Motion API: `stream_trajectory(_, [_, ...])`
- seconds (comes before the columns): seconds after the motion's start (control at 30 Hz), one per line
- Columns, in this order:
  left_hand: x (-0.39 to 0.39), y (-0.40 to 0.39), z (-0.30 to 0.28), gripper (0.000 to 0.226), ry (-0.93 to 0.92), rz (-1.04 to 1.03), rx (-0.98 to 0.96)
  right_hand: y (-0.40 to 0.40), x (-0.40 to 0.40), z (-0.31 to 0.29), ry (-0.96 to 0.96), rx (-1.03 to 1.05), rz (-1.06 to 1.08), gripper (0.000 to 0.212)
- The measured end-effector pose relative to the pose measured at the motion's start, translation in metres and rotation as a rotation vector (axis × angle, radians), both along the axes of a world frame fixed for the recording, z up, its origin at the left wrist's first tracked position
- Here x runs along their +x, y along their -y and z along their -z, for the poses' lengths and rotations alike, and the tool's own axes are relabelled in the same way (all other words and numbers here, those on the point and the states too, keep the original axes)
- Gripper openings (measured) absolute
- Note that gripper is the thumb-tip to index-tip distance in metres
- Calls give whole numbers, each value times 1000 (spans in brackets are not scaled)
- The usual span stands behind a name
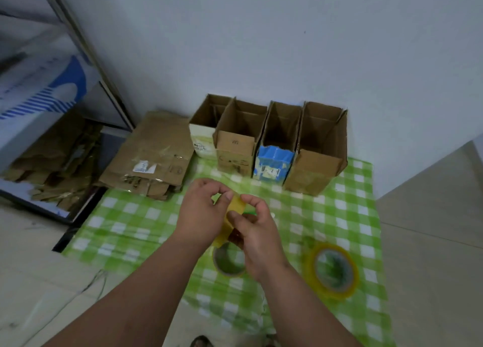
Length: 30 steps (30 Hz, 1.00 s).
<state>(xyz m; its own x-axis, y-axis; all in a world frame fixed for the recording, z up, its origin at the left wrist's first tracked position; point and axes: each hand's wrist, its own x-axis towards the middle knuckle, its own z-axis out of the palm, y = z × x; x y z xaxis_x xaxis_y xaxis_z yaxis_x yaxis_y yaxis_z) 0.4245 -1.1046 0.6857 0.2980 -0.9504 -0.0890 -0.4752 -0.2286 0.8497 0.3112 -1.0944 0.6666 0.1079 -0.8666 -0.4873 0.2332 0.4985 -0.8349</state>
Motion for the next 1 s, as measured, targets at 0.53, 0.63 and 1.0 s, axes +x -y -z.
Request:
stream_trajectory(0.53, [72, -50, -25, 11, -386, -191, 1, -27, 66, -23, -376, -194, -148, 18])
stream_trajectory(0.63, [73, -48, -29, 18, -452, -192, -14, -29, 68, -25, -325, -178, -87, 19])
stream_trajectory(1.0, [76, -34, -25, 28, -292, -103, 53, -16, 69, -19, -356, -142, -150, 17])
